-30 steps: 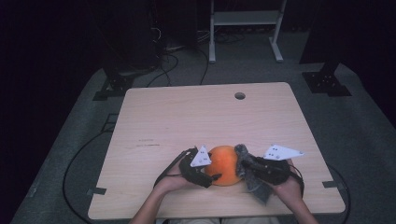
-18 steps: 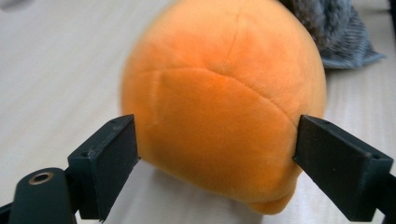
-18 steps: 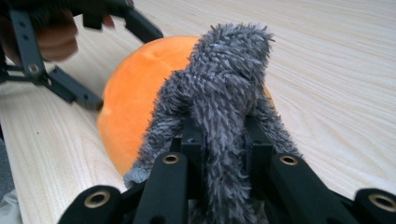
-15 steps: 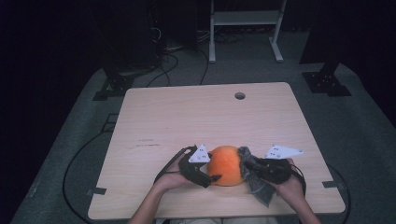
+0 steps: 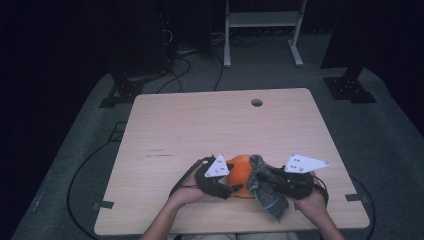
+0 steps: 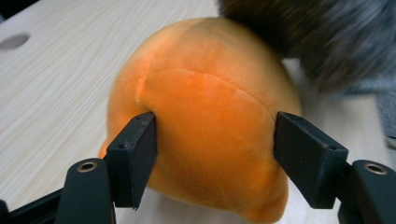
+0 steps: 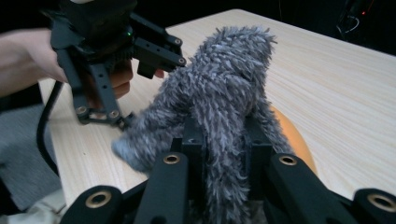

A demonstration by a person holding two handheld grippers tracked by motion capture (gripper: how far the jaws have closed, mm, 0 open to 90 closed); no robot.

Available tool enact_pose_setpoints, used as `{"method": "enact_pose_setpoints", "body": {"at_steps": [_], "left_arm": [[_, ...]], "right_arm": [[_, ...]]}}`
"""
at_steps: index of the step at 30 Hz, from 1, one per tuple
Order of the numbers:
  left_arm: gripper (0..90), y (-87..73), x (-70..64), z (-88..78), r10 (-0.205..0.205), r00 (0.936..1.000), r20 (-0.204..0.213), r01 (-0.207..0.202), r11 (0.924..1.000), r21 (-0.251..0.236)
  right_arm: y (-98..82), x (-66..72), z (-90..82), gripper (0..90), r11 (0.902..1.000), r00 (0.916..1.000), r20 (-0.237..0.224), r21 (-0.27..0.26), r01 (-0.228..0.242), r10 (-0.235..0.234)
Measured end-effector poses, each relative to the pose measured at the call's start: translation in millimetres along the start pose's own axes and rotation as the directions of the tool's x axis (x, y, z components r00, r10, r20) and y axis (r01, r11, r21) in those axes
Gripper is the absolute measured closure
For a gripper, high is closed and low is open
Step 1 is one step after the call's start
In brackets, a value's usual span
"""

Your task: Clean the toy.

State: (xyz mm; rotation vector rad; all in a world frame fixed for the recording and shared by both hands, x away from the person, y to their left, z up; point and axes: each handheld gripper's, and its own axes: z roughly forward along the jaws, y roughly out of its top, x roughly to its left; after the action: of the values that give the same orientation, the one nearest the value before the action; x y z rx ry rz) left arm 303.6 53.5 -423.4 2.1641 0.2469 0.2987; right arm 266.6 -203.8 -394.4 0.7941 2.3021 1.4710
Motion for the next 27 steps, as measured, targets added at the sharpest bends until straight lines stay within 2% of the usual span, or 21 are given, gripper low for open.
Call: {"method": "enact_pose_setpoints", "body": {"at_steps": [1,2,4,5,6,7,8,10,13,15,16,18,21,22,24,25,27], "left_arm": [[28.1,0.3,-0.5,-0.7,0.023,0.9997,0.010,-0.023,0.9997,0.011],[25.0,-0.3,-0.4,-0.9,0.026,0.9994,0.021,-0.026,0.9995,0.016],[17.5,-1.5,0.7,-1.0,0.015,0.9997,0.018,-0.015,0.9997,0.020],[13.5,-4.7,5.6,1.8,-0.038,0.9990,-0.022,0.040,0.9973,0.062],[10.0,-6.0,7.9,3.3,-0.060,0.9978,-0.027,0.062,0.9954,0.074],[8.2,-7.9,10.3,5.6,-0.100,0.9948,-0.019,0.101,0.9924,0.071],[7.6,-9.5,11.9,7.7,-0.120,0.9927,-0.010,0.121,0.9899,0.074],[8.2,-11.2,10.6,11.3,-0.128,0.9917,-0.005,0.128,0.9894,0.067],[22.3,-9.6,6.5,6.7,-0.087,0.9962,-0.009,0.087,0.9960,0.019],[28.3,-5.5,2.4,3.7,-0.054,0.9984,-0.018,0.053,0.9985,-0.008],[29.3,-2.6,-0.2,3.3,-0.041,0.9990,-0.018,0.041,0.9991,-0.013],[29.5,3.4,-5.8,3.8,-0.015,0.9998,-0.016,0.015,0.9997,-0.021],[29.1,7.9,-13.2,5.2,0.030,0.9989,-0.035,-0.030,0.9995,0.014],[29.2,7.1,-13.6,5.2,0.034,0.9988,-0.034,-0.034,0.9993,0.013],[29.7,5.7,-12.3,5.7,0.032,0.9990,-0.031,-0.031,0.9994,0.018],[29.7,5.1,-12.2,6.1,0.042,0.9986,-0.032,-0.041,0.9987,0.029],[29.1,4.4,-13.2,7.2,0.037,0.9988,-0.031,-0.037,0.9989,0.030]], "right_arm": [[-1.1,0.3,4.2,74.5,0.9996,0.9998,0.010,0.022,0.015,-0.016],[-4.6,-1.5,8.1,74.5,0.9991,0.9998,0.016,0.041,0.011,-0.012],[-13.3,-9.6,11.9,74.7,0.9983,0.9992,0.000,0.044,-0.039,0.039],[-16.4,-13.1,11.2,74.7,0.9978,0.9984,0.002,0.035,-0.056,0.056],[-17.4,-14.6,9.8,74.7,0.9977,0.9982,0.005,0.030,-0.060,0.060],[-18.0,-15.1,9.1,74.6,0.9975,0.9979,0.009,0.029,-0.064,0.064],[-19.0,-15.6,9.1,74.7,0.9976,0.9980,0.009,0.028,-0.063,0.063],[-19.8,-16.1,10.4,74.7,0.9974,0.9979,0.002,0.031,-0.065,0.065],[-16.9,-12.4,10.2,74.9,0.9981,0.9989,0.029,0.048,-0.039,0.037],[-11.8,-6.5,5.2,75.2,0.9990,0.9983,0.058,0.044,0.003,-0.005],[-8.6,-2.2,2.4,75.2,0.9988,0.9979,0.057,0.039,0.028,-0.030],[-2.6,7.2,-0.2,75.2,0.9978,0.9978,0.020,0.024,0.062,-0.063],[-0.9,18.0,7.3,75.0,0.9944,0.9950,0.000,0.036,0.100,-0.100],[-1.7,16.8,8.2,75.0,0.9946,0.9952,0.001,0.034,0.098,-0.098],[-2.5,9.0,6.0,75.0,0.9976,0.9978,0.010,0.023,0.065,-0.065],[-2.4,4.5,3.2,75.0,0.9982,0.9979,0.033,0.020,0.056,-0.056],[-3.9,-5.7,-1.2,75.0,0.9988,0.9953,0.088,0.032,0.038,-0.041]]}}
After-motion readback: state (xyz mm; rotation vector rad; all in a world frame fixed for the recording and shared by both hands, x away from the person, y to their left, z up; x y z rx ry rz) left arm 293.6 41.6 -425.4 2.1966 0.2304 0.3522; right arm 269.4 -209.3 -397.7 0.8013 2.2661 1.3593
